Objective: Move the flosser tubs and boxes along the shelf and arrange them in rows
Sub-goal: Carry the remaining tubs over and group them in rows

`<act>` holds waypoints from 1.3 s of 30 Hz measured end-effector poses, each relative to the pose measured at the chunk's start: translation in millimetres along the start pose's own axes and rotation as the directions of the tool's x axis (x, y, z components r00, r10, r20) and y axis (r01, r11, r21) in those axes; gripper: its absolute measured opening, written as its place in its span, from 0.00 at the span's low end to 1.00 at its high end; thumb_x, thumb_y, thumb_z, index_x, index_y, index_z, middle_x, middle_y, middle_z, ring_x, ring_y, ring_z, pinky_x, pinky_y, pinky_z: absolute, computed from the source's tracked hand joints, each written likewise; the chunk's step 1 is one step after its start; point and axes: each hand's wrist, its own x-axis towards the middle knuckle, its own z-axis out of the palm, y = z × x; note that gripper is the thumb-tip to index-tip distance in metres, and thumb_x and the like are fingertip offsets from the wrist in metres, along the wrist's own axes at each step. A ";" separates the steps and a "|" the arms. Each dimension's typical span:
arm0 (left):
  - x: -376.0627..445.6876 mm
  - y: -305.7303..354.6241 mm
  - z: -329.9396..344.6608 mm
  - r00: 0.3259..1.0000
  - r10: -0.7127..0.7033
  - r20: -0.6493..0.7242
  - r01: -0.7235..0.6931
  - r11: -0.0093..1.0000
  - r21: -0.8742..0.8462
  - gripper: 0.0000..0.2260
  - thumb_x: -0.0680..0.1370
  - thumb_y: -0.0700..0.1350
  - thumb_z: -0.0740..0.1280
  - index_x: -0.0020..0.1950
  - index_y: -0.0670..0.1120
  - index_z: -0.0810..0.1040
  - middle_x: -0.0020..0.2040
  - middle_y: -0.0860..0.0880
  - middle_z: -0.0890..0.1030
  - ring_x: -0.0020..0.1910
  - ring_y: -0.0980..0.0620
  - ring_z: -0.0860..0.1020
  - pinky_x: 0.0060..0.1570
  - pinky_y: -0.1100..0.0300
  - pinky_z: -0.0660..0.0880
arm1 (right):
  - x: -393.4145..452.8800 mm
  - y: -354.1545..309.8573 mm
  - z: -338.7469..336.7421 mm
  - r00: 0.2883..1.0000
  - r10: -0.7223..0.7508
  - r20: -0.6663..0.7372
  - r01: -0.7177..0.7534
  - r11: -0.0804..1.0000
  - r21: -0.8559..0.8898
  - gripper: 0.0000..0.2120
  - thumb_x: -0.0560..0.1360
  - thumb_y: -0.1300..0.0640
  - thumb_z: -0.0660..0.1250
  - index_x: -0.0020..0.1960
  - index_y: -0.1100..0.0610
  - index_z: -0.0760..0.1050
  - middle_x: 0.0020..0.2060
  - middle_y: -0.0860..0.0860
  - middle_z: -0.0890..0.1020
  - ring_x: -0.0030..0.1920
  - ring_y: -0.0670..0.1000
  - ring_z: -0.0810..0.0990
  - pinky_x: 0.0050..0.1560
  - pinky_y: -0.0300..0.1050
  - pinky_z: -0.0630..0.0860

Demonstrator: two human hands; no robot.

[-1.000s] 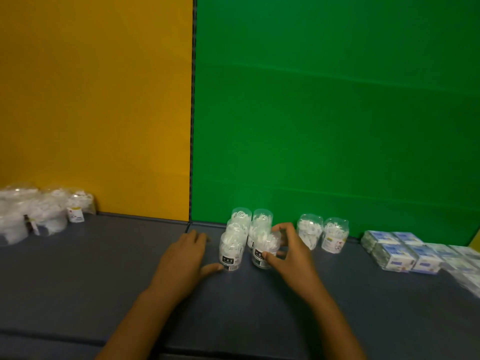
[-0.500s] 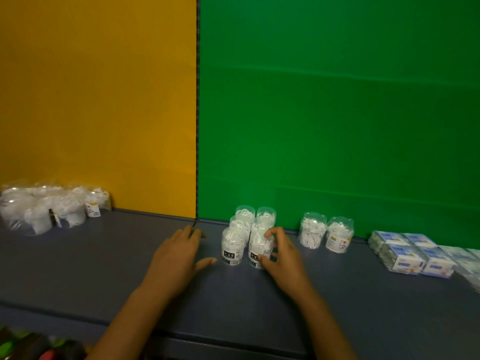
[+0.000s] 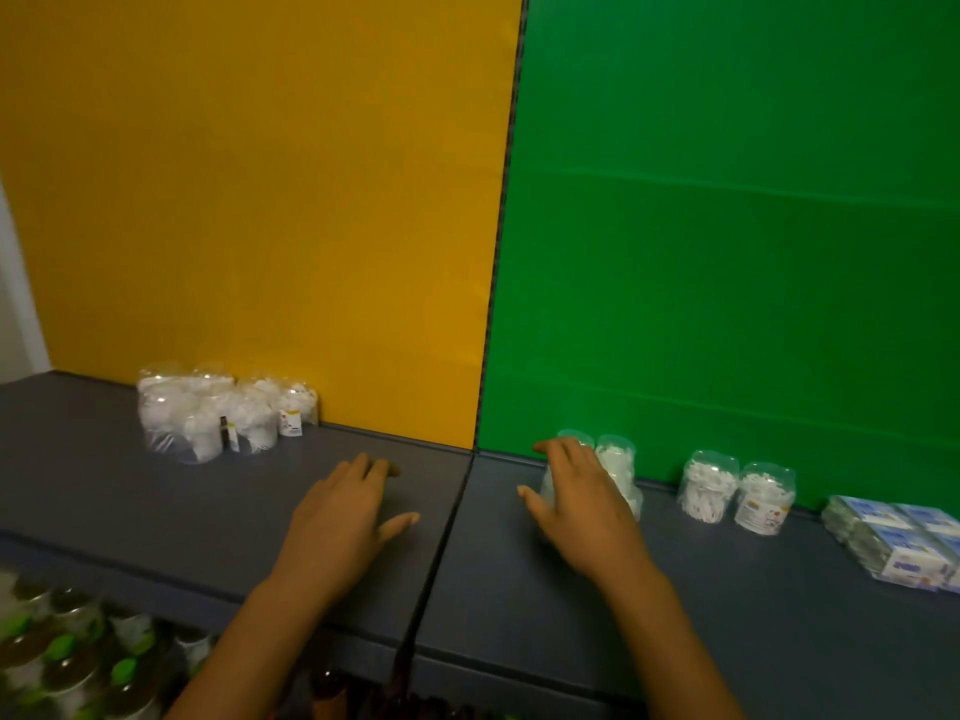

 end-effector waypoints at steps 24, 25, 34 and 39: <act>-66.0 -242.5 -73.2 0.925 -0.367 -0.101 0.357 0.928 -0.106 0.20 0.76 0.57 0.65 0.67 0.54 0.68 0.65 0.53 0.70 0.60 0.54 0.73 0.57 0.59 0.74 | 99.8 -246.4 134.0 0.957 -0.256 0.136 0.224 0.950 0.217 0.28 0.77 0.36 0.60 0.71 0.50 0.64 0.68 0.47 0.68 0.67 0.49 0.69 0.64 0.47 0.72; -61.5 -248.1 -70.7 0.920 -0.379 -0.100 0.368 0.922 -0.118 0.20 0.76 0.57 0.65 0.67 0.54 0.68 0.65 0.53 0.70 0.60 0.54 0.73 0.57 0.59 0.74 | 107.4 -248.2 140.0 0.955 -0.267 0.127 0.234 0.945 0.226 0.27 0.77 0.36 0.60 0.70 0.49 0.65 0.68 0.47 0.68 0.67 0.49 0.69 0.63 0.47 0.72; 8.7 -300.5 -47.6 0.913 -0.380 -0.147 0.363 0.923 -0.129 0.20 0.76 0.56 0.67 0.67 0.54 0.68 0.63 0.52 0.71 0.57 0.52 0.75 0.51 0.57 0.76 | 186.6 -252.8 182.3 0.946 -0.309 0.097 0.279 0.929 0.243 0.24 0.77 0.39 0.64 0.69 0.47 0.65 0.67 0.45 0.69 0.64 0.47 0.71 0.58 0.40 0.72; 45.2 -309.9 -26.6 0.921 -0.376 -0.102 0.359 0.920 -0.158 0.22 0.75 0.58 0.67 0.67 0.60 0.65 0.64 0.53 0.70 0.58 0.52 0.75 0.51 0.56 0.77 | 224.0 -244.8 196.9 0.945 -0.309 0.104 0.273 0.925 0.265 0.24 0.77 0.38 0.63 0.68 0.46 0.65 0.66 0.45 0.70 0.62 0.47 0.72 0.56 0.41 0.74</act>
